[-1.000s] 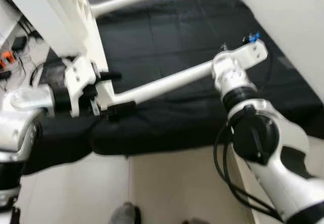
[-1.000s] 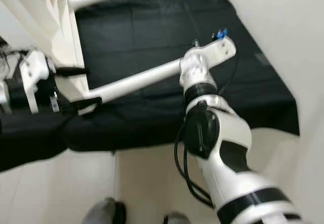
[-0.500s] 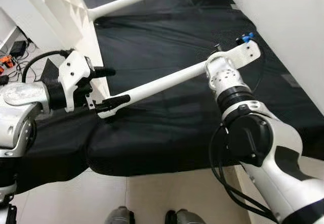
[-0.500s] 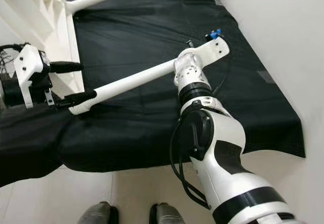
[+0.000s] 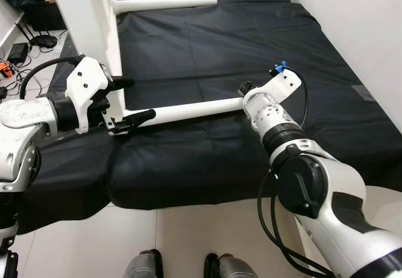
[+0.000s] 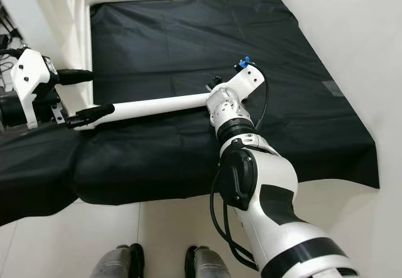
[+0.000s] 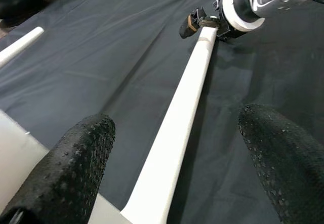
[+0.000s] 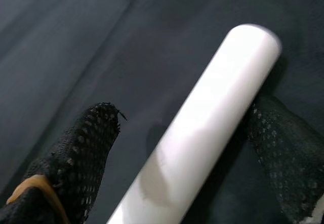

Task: Building children table

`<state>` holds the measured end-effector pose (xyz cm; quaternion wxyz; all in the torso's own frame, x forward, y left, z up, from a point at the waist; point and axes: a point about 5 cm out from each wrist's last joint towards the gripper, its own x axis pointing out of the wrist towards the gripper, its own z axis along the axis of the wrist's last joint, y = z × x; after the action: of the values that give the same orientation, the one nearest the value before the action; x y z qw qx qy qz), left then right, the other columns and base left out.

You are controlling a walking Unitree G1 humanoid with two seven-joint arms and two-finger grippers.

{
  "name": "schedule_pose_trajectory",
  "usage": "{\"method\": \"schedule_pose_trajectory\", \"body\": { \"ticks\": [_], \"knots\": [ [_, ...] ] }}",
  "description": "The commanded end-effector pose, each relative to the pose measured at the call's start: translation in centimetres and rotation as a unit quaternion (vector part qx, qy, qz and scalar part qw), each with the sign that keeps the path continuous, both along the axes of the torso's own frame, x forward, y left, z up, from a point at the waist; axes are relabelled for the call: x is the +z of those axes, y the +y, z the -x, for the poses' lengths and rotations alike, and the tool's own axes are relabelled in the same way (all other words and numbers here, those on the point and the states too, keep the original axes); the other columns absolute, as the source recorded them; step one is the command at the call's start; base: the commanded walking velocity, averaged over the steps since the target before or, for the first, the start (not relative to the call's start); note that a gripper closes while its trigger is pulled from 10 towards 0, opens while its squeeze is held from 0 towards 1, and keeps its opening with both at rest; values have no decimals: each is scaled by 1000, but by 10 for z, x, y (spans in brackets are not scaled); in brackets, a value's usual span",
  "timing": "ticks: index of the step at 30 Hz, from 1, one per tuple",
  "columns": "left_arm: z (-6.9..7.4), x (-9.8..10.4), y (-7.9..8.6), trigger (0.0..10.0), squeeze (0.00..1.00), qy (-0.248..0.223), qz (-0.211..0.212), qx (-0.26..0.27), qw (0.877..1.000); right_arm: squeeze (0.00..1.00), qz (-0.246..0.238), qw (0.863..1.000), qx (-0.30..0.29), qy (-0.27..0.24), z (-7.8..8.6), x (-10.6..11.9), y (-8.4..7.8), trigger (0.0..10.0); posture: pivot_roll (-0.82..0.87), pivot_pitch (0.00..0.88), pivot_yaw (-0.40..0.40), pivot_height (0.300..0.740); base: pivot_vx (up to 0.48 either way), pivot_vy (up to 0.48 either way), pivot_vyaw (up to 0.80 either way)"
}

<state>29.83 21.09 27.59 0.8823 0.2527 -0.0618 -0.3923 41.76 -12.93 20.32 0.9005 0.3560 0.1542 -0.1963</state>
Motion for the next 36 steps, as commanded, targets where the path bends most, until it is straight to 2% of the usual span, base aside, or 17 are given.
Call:
{"method": "schedule_pose_trajectory", "body": {
  "ticks": [1,3,7,8,11,14,19,23,25,27,28,30,34,35,36],
  "knots": [
    [1,-1,1,10000,0,1,0,6,1000,0,-18,1000,16,-9,-1,3,4,10000,92,221,-69,740,0,0,0],
    [2,-3,-1,10000,0,0,4,8,1000,0,-34,998,33,-44,-4,12,5,10000,88,224,-70,740,0,0,0],
    [3,-5,-3,10000,0,-4,10,12,1000,0,-58,994,67,-71,-6,19,10,10000,81,224,-69,740,0,0,0],
    [3,-5,-3,10000,0,-4,10,12,1000,0,-58,994,67,-71,-6,19,10,10000,81,224,-69,740,0,0,0],
    [3,-8,-7,10000,0,-5,11,12,1000,0,-87,986,122,-73,-3,14,20,10000,82,219,-65,740,0,0,0],
    [4,-8,-8,10000,0,-2,16,12,1000,0,-87,982,152,-64,-1,10,23,10000,80,219,-65,740,0,0,0],
    [4,-6,-9,10000,0,-6,17,13,1000,0,-121,983,139,-29,4,0,10,10000,75,213,-64,740,0,0,0],
    [3,-6,-9,10000,0,-7,17,14,1000,0,-122,984,131,-22,5,-1,5,10000,76,209,-62,740,0,0,0],
    [3,-5,-9,10000,0,-13,16,12,1000,0,-106,989,106,15,6,-7,-12,10000,75,203,-65,740,0,0,0],
    [3,-5,-9,10000,0,-13,16,12,1000,0,-106,989,106,15,6,-7,-12,10000,75,203,-65,740,0,0,0],
    [2,-5,-9,10000,0,-15,14,14,1000,0,-99,990,98,40,7,-8,-20,10000,71,205,-63,740,0,0,0],
    [2,-4,-9,10000,0,-18,11,16,1000,0,-110,983,132,59,10,-4,-28,10000,70,203,-65,740,0,0,0],
    [3,-4,-8,10000,0,-19,10,18,1000,0,-132,974,173,58,14,3,-32,10000,67,204,-64,740,0,0,0],
    [3,-4,-8,10000,0,-19,13,19,1000,0,-134,964,220,60,21,9,-42,10000,62,201,-63,740,0,0,0],
    [3,-4,-8,10000,0,-19,16,19,1000,0,-141,961,232,60,24,11,-46,10000,62,201,-63,740,0,0,0]
  ]
}}
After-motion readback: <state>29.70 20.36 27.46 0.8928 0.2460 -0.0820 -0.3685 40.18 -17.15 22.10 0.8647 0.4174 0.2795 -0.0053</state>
